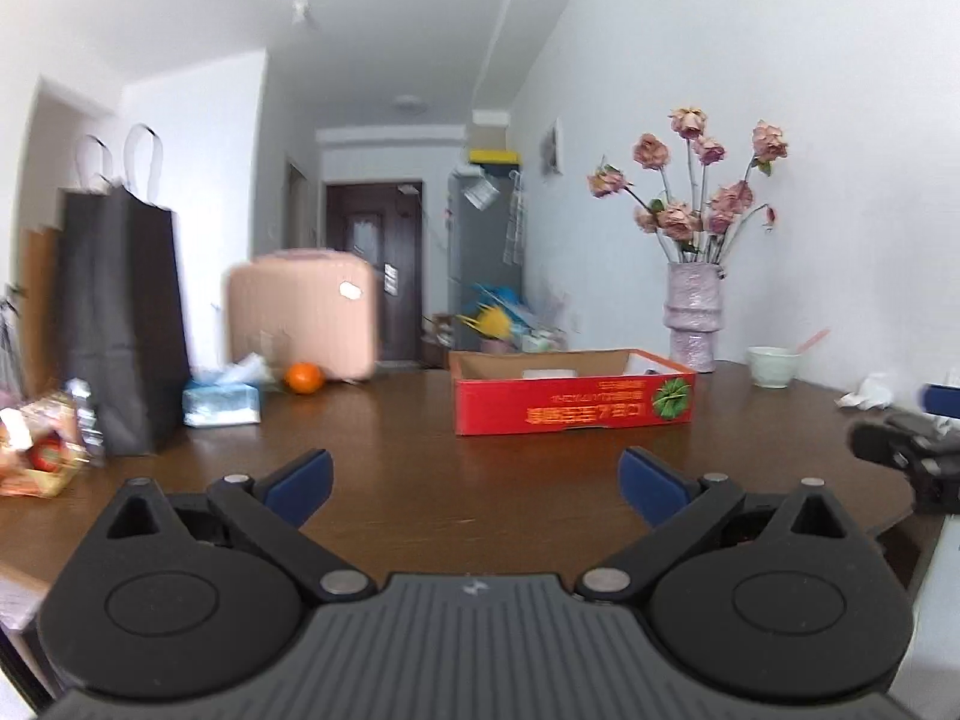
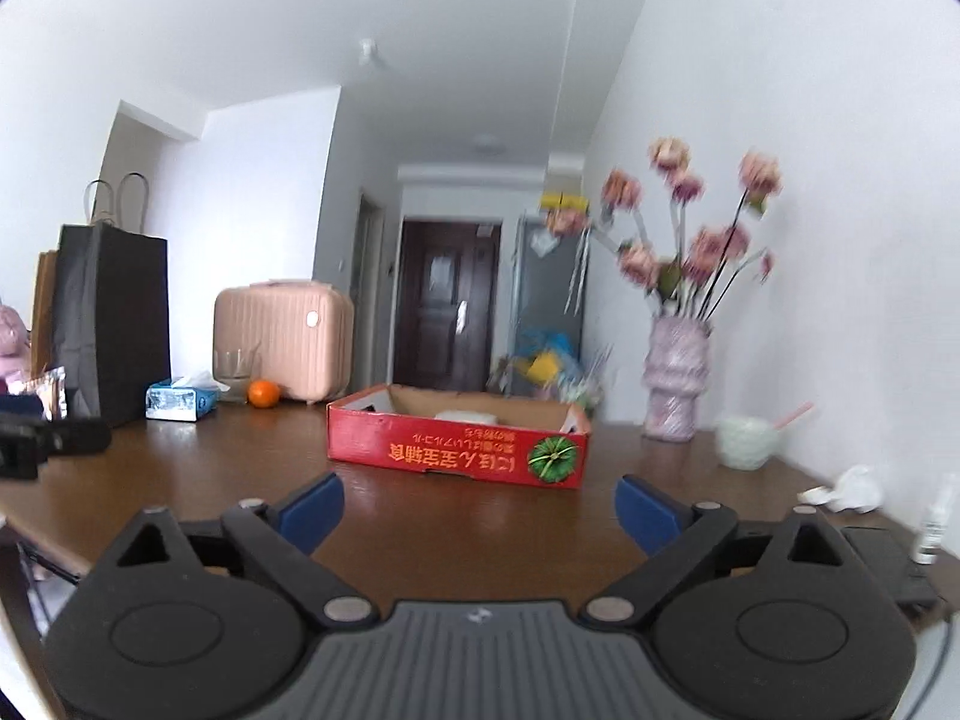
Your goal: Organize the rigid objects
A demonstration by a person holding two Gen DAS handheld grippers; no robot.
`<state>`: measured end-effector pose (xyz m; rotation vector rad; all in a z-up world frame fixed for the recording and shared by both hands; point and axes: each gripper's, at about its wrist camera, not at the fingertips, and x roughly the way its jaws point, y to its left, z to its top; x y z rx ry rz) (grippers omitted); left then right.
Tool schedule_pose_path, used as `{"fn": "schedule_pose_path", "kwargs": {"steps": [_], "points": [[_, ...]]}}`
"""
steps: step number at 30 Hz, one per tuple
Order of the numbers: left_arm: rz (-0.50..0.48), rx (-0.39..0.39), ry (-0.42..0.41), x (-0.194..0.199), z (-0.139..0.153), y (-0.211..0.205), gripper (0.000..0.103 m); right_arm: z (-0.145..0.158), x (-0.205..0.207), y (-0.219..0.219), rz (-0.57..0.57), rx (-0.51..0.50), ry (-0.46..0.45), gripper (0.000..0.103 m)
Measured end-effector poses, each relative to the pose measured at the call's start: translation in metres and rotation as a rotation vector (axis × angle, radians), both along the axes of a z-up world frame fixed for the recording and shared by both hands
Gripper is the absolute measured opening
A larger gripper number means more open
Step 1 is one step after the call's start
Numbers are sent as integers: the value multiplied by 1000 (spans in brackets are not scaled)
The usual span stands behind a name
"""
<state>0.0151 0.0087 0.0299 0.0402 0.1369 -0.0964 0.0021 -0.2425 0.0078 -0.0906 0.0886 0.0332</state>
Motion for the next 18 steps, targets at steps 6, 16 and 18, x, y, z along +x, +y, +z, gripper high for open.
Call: {"fn": "schedule_pose_path", "kwargs": {"steps": [6, 16, 18], "points": [[29, -8, 25, -2, -8, 2, 103, -24, -5, 8, 53, 84, 105, 98], [25, 21, 9, -7, -9, -3, 103, -20, -10, 9, 40, 82, 62, 98], [21, 23, 13, -7, -10, -3, 103, -19, -8, 8, 39, 87, 67, 98]]}}
